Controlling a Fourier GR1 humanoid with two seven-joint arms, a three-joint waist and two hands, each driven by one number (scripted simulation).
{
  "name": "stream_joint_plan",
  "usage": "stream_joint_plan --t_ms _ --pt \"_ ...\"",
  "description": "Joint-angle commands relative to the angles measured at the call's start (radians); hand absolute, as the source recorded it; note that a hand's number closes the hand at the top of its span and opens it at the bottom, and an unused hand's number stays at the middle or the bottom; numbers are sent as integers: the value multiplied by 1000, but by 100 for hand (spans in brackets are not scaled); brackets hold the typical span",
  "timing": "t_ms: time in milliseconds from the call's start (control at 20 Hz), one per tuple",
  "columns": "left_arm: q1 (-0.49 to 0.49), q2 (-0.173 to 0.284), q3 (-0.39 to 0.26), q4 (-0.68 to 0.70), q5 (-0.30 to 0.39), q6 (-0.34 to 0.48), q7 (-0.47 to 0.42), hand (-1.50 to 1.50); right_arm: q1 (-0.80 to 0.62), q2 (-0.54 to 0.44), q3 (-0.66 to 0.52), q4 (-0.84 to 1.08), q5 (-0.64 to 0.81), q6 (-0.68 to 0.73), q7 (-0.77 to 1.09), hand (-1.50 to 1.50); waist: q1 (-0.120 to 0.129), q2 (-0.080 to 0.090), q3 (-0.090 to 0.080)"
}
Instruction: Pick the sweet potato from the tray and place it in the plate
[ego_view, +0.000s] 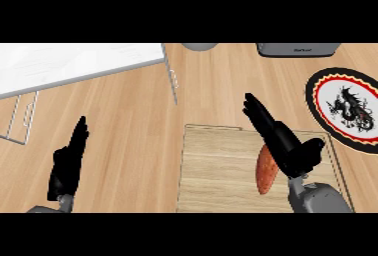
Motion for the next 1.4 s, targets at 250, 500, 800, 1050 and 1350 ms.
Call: stream_joint_plan --t_ms 250,500,800,1050,1350 --pt "65 -68 -11 13 134 -109 77 0 -163 -295 -339 -141 152 -149 25 150 -45 -8 -20" --pt "68 -93 -18 -7 179 -165 60 0 28 -333 -413 -115 426 -427 2 -150 -64 -6 -16" --pt "62 -130 -22 35 164 -226 36 0 314 -256 -410 -397 411 -396 -79 -150 -18 2 -15" --pt "-26 -135 3 40 167 -208 119 0 409 -354 -358 -522 531 -272 134 -150 -29 3 -17" --pt "-12 -108 1 -13 178 -236 151 0 408 -498 -233 -634 620 -35 437 -150 -7 3 -19"
